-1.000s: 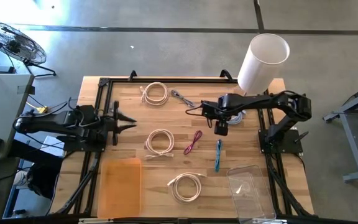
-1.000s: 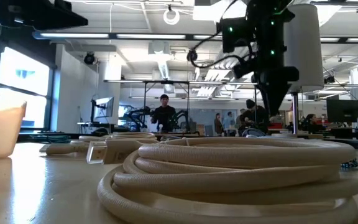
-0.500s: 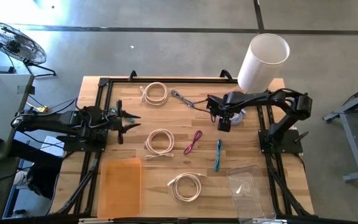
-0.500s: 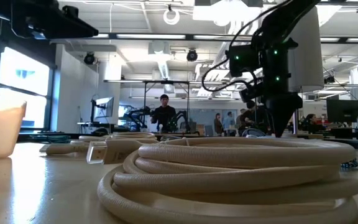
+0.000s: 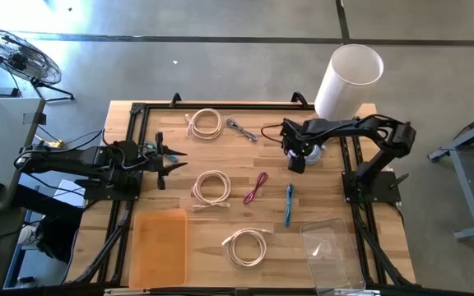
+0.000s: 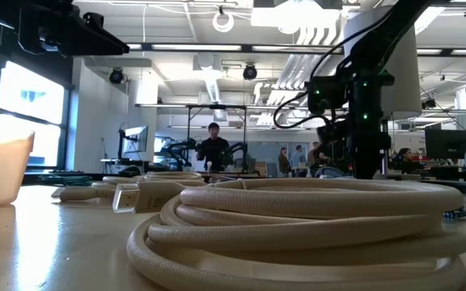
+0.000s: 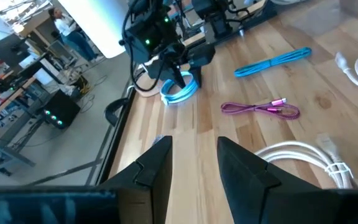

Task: Pick & Place USB Port
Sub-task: Put the light blue HDMI cable into the orange bin

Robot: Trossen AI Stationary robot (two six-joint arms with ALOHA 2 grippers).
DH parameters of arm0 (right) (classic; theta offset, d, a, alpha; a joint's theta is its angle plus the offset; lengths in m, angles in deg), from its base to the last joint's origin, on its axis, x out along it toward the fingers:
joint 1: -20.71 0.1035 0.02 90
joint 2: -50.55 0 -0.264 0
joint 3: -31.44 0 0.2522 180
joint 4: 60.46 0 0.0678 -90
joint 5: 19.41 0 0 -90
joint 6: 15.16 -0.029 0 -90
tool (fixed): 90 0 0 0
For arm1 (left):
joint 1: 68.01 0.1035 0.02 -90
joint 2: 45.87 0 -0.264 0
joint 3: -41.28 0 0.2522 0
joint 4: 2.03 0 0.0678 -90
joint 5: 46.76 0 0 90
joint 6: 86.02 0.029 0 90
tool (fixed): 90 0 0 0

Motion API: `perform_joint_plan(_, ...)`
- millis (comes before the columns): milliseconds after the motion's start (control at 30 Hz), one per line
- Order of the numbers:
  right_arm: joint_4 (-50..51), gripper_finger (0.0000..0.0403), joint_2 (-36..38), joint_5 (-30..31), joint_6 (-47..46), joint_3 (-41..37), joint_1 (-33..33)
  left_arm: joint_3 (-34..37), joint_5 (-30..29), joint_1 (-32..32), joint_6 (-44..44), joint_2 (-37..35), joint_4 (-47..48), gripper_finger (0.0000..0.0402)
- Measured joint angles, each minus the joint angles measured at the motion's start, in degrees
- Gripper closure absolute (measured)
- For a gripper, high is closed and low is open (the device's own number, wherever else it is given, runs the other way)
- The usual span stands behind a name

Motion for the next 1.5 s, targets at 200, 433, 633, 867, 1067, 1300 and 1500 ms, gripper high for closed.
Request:
perform_joint_plan(200, -3.4, 0.0230, 0.2, -0.9, -0.1, -1.9, 0.1, 0.0, -0.6, 0.0, 0.0, 0.6, 0.0, 0.0277)
perform_joint_plan(433, -4.6, 0.0372, 0.1, -1.2, -0.5, -2.0, 0.1, 0.0, -0.6, 0.0, 0.0, 0.5, 1.0, 0.0277)
perform_joint_plan(633, -5.4, 0.0372, 0.1, -0.2, -2.6, -1.9, 2.5, 0.0, -0.6, 0.0, 0.0, 0.5, 2.2, 0.0277)
perform_joint_plan(867, -0.8, 0.0372, -0.5, 6.5, -3.5, 4.2, 9.7, 0.0, -0.6, 0.0, 0.0, 0.5, 2.7, 0.0277)
perform_joint_plan(1067, 0.7, 0.0372, -0.3, 7.3, -3.3, 12.6, 17.2, 0.0, 0.1, 0.0, -0.2, 0.5, 3.0, 0.0277)
perform_joint_plan(1300, 0.3, 0.0372, -0.3, 2.2, 2.3, 25.5, 26.2, 0.0, 6.5, 0.0, 5.1, 0.5, 3.1, 0.0277)
perform_joint_plan(1500, -2.9, 0.0372, -0.2, -6.6, 6.3, 33.2, 30.3, 0.0, 7.2, 0.0, 15.6, 0.5, 2.3, 0.0277)
